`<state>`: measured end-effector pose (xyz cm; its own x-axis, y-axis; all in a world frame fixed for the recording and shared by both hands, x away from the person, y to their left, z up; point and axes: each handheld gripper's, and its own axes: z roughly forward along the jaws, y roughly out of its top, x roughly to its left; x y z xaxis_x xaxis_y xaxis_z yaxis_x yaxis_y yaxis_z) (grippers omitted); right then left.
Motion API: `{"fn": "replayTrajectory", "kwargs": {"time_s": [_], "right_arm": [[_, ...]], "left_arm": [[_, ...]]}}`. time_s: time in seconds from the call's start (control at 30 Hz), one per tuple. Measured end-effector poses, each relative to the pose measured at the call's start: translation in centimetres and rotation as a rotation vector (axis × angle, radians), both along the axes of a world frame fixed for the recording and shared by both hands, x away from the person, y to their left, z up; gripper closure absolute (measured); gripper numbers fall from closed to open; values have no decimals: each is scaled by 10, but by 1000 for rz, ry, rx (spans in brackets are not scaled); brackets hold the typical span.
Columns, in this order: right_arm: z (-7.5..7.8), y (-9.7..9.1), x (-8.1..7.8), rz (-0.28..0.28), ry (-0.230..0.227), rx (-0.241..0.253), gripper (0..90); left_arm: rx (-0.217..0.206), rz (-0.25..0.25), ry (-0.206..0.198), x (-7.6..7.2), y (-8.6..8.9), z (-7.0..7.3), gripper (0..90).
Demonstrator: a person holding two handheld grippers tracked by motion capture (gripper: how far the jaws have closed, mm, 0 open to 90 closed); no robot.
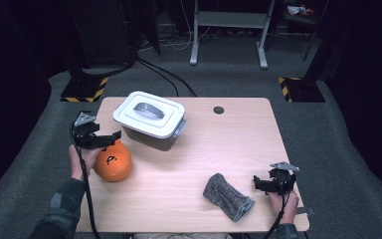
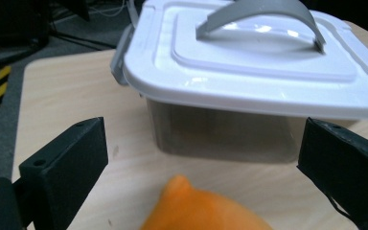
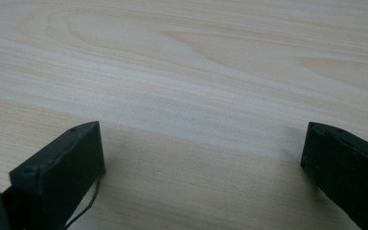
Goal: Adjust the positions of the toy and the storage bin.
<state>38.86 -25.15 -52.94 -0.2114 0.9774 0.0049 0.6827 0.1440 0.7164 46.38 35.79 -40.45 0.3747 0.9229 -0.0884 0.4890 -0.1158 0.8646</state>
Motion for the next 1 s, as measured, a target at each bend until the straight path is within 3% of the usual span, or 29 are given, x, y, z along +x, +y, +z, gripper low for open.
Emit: {"fn": "replayTrajectory", "kwargs": {"time_s": [0.2, 0.33, 0.4, 0.47, 0.53, 0.7, 0.77, 0.83, 1.0], "right_arm": [[0, 0, 0, 1, 0, 0, 2], [0, 0, 0, 1, -1, 1, 3], [0, 0, 0, 0, 1, 1, 3], [0, 0, 0, 0, 0, 2, 3], [0, 0, 0, 0, 0, 2, 3], [0, 0, 0, 2, 0, 1, 4], [0, 0, 0, 2, -1, 0, 4], [0, 0, 0, 1, 0, 2, 5], [0, 0, 0, 2, 0, 0, 5]], "left_arm": [[5, 2, -7, 24, 1, 5, 86], [45, -2, 7, 40, 2, 7, 148], [57, 5, -12, 45, 3, 7, 156], [57, 13, 14, 53, 5, 5, 158], [31, 13, 14, 60, 8, 5, 170], [52, 15, 14, 77, 9, 6, 206], [64, 13, 28, 85, 10, 4, 237], [39, 1, 41, 89, 11, 2, 260], [67, -21, 72, 98, 11, -3, 298]]}}
